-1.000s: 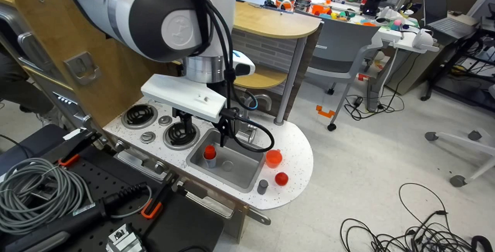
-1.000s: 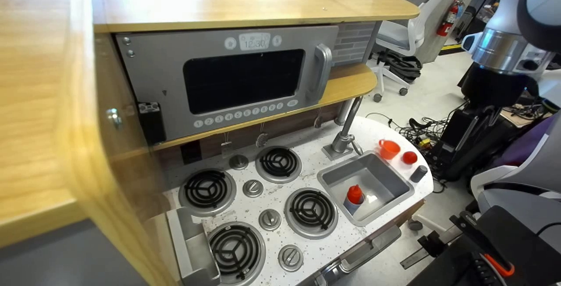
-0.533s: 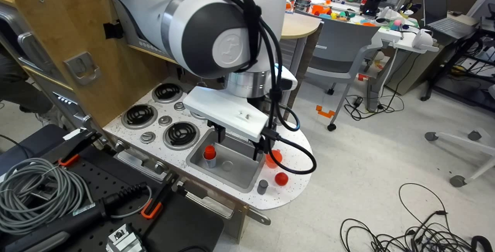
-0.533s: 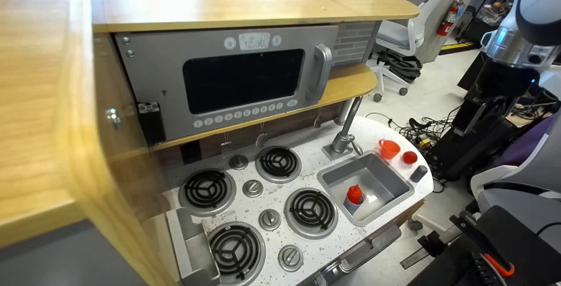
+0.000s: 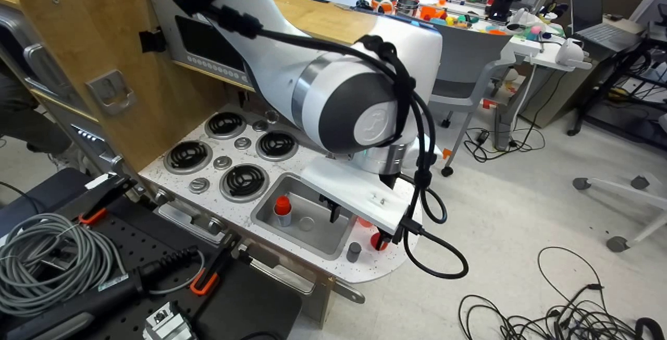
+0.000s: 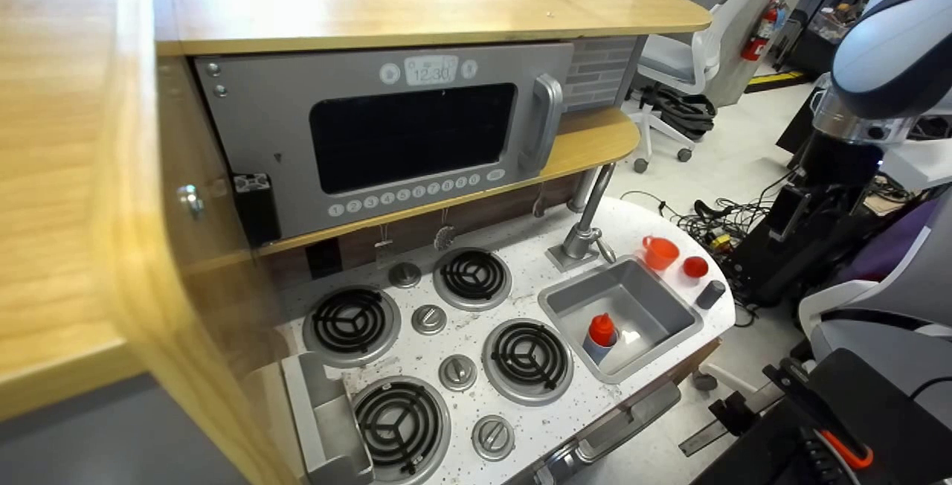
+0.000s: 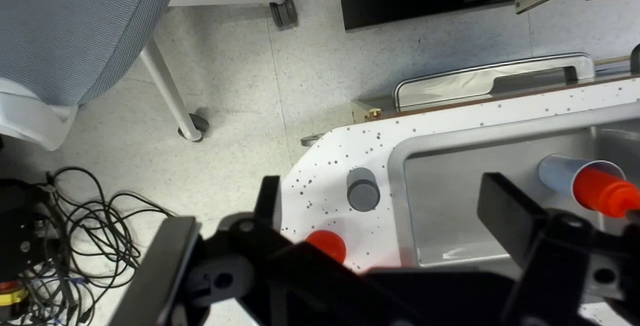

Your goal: Put the gray object in the sink

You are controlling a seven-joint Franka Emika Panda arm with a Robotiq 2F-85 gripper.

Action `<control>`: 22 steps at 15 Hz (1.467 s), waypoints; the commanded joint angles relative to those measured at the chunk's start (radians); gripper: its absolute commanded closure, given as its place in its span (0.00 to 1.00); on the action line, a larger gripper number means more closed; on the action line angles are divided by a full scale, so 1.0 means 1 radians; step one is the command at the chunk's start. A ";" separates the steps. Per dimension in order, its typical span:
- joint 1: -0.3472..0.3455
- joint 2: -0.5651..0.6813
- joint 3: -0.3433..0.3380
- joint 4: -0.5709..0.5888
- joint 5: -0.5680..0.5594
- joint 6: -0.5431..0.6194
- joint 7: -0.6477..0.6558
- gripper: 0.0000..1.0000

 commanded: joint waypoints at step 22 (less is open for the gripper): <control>-0.014 0.460 0.033 0.375 -0.022 -0.053 0.014 0.00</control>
